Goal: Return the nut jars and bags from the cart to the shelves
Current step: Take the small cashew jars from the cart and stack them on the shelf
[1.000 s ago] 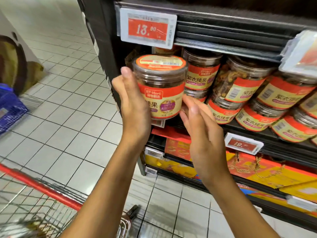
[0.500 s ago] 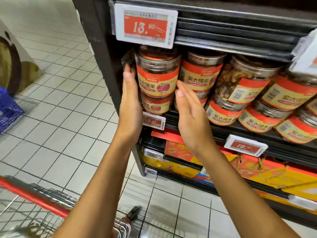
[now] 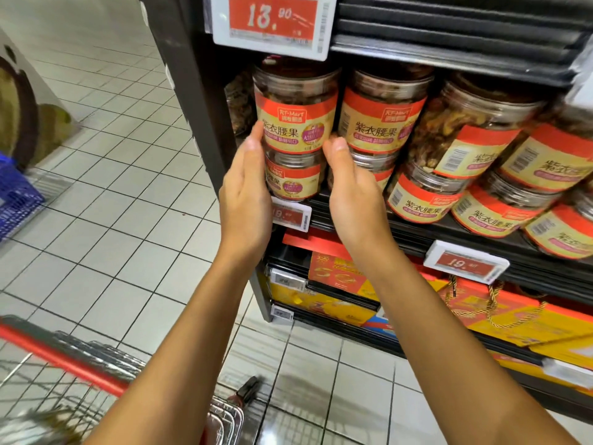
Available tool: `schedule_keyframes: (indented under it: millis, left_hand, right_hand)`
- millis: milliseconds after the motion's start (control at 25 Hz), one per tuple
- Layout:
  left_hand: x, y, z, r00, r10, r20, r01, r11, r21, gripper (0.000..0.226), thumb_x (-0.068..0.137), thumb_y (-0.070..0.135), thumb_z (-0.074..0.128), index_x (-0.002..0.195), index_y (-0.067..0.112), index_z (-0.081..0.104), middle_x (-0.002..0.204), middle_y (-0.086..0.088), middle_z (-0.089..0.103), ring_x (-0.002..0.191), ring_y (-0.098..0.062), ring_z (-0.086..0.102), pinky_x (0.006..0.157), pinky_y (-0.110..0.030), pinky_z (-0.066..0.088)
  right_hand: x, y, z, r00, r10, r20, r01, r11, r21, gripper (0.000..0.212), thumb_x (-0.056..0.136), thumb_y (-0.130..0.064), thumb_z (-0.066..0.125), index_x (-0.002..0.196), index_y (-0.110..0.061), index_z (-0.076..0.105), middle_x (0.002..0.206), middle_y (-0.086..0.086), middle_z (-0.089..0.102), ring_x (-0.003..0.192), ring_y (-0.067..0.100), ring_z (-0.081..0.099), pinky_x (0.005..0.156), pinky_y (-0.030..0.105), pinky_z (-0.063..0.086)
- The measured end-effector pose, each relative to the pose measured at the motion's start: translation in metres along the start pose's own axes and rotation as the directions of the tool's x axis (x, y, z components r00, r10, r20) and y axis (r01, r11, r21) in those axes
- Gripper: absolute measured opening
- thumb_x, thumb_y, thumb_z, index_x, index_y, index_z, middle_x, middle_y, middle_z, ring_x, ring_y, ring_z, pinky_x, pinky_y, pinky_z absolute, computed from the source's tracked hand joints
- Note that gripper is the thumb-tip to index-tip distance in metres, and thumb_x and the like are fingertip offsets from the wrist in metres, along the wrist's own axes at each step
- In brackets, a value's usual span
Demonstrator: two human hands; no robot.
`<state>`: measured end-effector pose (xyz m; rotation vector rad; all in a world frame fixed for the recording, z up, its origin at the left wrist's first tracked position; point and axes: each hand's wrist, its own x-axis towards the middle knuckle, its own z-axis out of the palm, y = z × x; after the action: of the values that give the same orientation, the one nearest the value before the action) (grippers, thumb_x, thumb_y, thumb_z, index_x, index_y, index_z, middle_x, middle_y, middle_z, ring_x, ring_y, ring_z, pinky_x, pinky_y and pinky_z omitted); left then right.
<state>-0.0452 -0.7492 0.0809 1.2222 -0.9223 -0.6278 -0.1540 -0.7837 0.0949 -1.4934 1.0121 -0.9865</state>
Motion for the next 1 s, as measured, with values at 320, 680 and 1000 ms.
schedule_keyframes:
  millis: [320,680,1000]
  left_hand:
    - [-0.072,0.082,-0.031,0.959,-0.162,-0.234,0.156,0.987,-0.043,0.027,0.099,0.017,0.041,0.091,0.011,0.066,0.079,0.000,0.071,0.075,-0.011,0.065,0.075,-0.020,0.052]
    - [-0.330,0.227,-0.157,0.647,-0.312,-0.695,0.323,0.939,-0.121,0.030,0.098,0.017,0.043,0.079,0.011,0.066,0.066,-0.001,0.071,0.058,-0.009,0.064,0.054,-0.015,0.050]
    - [-0.522,0.273,-0.256,0.091,-0.290,-0.953,0.323,0.914,-0.247,0.025,0.095,0.016,0.041,0.077,0.018,0.058,0.056,0.008,0.065,0.050,-0.002,0.058,0.055,-0.014,0.049]
  right_hand:
    - [-0.074,-0.037,-0.015,0.999,0.013,0.040,-0.012,1.000,-0.027,0.042,0.091,-0.042,0.033,0.114,-0.020,0.060,0.127,0.005,0.057,0.117,0.017,0.054,0.103,0.040,0.041]
    - [-0.255,-0.130,0.019,0.783,-0.036,0.621,0.020,0.999,0.032,0.013,0.094,-0.027,0.048,0.096,-0.037,0.056,0.121,0.004,0.055,0.097,0.011,0.064,0.079,0.025,0.052]
    - [-0.400,-0.149,0.149,0.345,0.083,0.935,-0.052,0.996,-0.069,0.015,0.098,-0.017,0.043,0.103,-0.017,0.058,0.083,-0.010,0.060,0.073,0.004,0.062,0.068,0.022,0.049]
